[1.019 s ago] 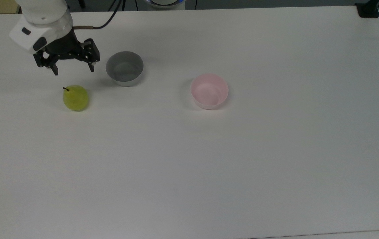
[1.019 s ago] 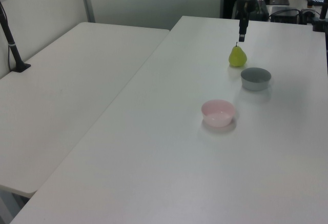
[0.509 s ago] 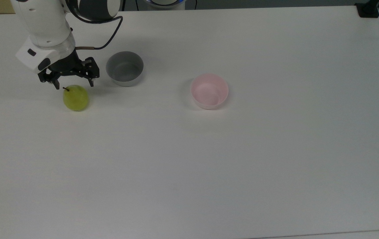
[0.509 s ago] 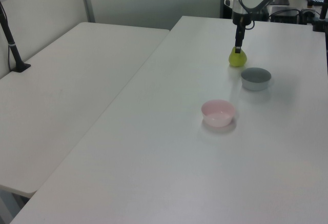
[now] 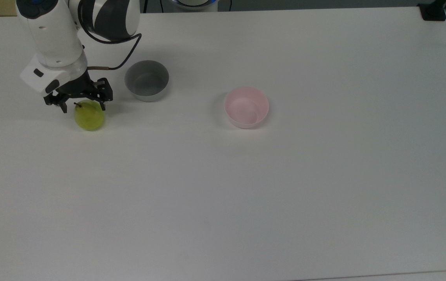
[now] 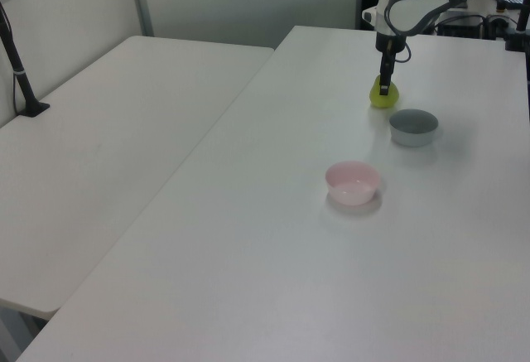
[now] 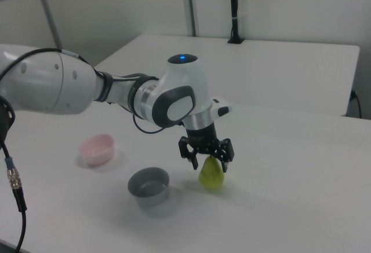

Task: Place the pear in the bowl
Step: 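Close the gripper around the green pear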

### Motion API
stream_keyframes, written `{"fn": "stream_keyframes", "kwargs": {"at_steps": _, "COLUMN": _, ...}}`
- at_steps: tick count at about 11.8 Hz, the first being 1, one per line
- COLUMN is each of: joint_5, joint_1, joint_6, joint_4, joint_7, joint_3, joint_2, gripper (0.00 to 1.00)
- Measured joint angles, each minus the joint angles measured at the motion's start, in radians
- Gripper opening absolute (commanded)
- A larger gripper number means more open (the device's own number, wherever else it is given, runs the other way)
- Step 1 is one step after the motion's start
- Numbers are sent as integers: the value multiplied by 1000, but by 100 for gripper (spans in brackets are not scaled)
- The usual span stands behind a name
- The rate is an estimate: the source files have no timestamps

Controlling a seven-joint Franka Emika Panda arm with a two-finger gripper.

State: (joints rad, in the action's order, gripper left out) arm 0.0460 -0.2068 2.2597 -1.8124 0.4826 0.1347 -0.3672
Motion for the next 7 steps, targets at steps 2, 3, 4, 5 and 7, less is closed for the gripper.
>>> {"fn": "stream_keyframes", "kwargs": {"at_steps": 2, "joint_5": 0, "joint_1": 0, "joint_6": 9, "joint_4": -2, "joint_7": 0, "joint_3": 0, "joint_2": -11, "gripper": 6}}
{"fn": "stream_keyframes", "kwargs": {"at_steps": 3, "joint_5": 0, "joint_1": -1, "joint_6": 9, "joint_4": -2, "joint_7": 0, "joint_3": 0, "joint_2": -12, "gripper": 1}}
{"fn": "stream_keyframes", "kwargs": {"at_steps": 4, "joint_5": 0, "joint_1": -1, "joint_6": 9, "joint_4": -1, "joint_7": 0, "joint_3": 0, "joint_2": -11, "gripper": 1}}
{"fn": "stream_keyframes", "kwargs": {"at_steps": 5, "joint_5": 0, "joint_1": -1, "joint_6": 9, "joint_4": -1, "joint_7": 0, "joint_3": 0, "joint_2": -11, "gripper": 1}}
{"fn": "stream_keyframes", "kwargs": {"at_steps": 7, "joint_5": 0, "joint_1": -1, "joint_6": 9, "joint_4": 0, "joint_7": 0, "joint_3": 0, "joint_2": -10, "gripper": 2}}
